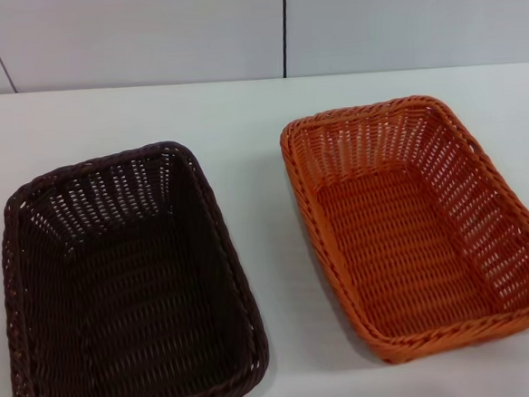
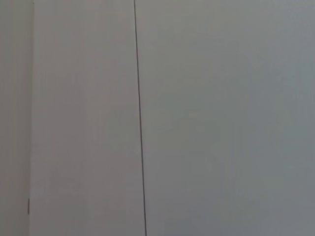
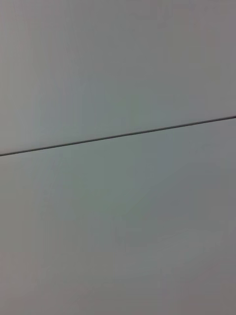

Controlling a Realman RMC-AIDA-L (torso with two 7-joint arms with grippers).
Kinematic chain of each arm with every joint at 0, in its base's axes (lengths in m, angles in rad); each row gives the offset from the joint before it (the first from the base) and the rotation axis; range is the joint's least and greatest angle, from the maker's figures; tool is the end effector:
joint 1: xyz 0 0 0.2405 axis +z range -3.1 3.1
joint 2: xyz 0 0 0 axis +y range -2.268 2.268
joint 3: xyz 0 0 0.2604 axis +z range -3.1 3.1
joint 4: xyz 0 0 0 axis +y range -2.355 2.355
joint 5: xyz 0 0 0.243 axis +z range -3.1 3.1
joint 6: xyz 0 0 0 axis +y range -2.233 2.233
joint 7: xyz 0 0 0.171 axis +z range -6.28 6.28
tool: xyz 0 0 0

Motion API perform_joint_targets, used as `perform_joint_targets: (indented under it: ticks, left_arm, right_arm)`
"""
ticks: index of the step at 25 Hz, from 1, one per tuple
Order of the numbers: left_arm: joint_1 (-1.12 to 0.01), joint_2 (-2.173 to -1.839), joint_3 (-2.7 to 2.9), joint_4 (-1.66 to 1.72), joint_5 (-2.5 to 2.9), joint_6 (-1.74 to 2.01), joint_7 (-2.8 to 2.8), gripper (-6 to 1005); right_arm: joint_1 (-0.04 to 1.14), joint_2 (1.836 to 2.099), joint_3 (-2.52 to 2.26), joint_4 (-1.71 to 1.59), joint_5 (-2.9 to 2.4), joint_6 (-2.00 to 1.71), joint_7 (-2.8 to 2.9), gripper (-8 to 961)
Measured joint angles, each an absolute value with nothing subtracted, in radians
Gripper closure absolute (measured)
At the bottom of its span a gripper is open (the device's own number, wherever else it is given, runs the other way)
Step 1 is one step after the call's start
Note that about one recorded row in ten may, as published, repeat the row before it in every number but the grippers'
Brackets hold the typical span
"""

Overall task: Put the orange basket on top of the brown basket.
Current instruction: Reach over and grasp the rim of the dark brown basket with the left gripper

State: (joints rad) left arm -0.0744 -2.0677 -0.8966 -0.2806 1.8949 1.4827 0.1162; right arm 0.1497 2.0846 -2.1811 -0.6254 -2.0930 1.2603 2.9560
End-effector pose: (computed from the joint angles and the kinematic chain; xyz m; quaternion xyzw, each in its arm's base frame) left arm -0.4411 0.2308 0.0484 -0.4603 -0.2313 -0.2137 0.8301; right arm 0.3379 0.3306 -0.0002 -0.5257 0.2499 0.3444 0.7366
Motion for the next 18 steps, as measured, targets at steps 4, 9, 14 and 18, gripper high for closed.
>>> perform_joint_targets:
  ticks: [4,9,14,18]
  left_arm:
    - [-0.074,-2.068,-0.897,-0.281,1.893,1.483,0.116,249]
    - [-0.066,-2.057,-0.884,-0.312,1.909,1.479,0.118,252]
    - [-0.051,-2.017,-0.882,-0.406,1.939,1.422,0.150,255]
    - [0.036,-1.902,-0.921,-0.760,1.972,1.206,0.341,258]
  right_arm:
    - [0.148,2.085,-2.182,-0.625,-2.093,1.261,2.956,127]
    - [0.147,2.085,-2.184,-0.626,-2.092,1.261,2.956,128]
    - [0.145,2.085,-2.184,-0.633,-2.092,1.261,2.956,128]
    - [0.144,2.085,-2.184,-0.640,-2.092,1.255,2.956,129]
